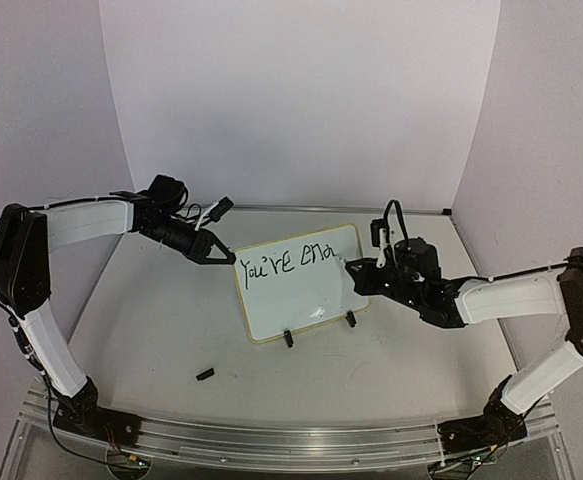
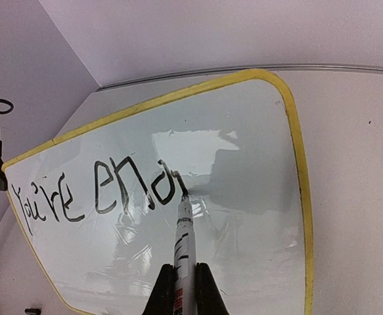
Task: Write a sentence on the whiteboard
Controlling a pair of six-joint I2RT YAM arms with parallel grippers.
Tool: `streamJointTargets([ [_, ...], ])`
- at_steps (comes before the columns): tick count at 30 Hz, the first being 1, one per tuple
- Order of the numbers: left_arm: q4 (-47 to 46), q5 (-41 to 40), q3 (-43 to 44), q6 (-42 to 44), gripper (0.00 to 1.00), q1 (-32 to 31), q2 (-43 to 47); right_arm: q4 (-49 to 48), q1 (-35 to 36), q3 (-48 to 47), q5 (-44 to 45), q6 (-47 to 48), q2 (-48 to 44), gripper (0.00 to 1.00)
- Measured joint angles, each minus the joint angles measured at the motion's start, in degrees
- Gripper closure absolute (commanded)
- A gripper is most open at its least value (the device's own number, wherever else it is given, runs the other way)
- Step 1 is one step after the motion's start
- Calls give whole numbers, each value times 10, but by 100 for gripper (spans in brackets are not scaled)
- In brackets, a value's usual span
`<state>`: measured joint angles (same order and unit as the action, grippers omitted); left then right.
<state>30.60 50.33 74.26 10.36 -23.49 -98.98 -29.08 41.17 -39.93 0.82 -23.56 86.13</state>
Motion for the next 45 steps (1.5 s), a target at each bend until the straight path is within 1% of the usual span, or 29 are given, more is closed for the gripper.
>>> streamJointTargets([
  [11,0,0,0,-2,100,0,0,2,0,8,20,-3,-2,100],
  [17,0,0,0,-2,100,-1,0,9,0,-15,44,9,-2,100],
  [27,0,0,0,1,100,-2,0,9,0,-36,50,16,1,100],
  [45,0,0,0,-1,100,-2,0,2,0,11,49,-8,-7,100],
])
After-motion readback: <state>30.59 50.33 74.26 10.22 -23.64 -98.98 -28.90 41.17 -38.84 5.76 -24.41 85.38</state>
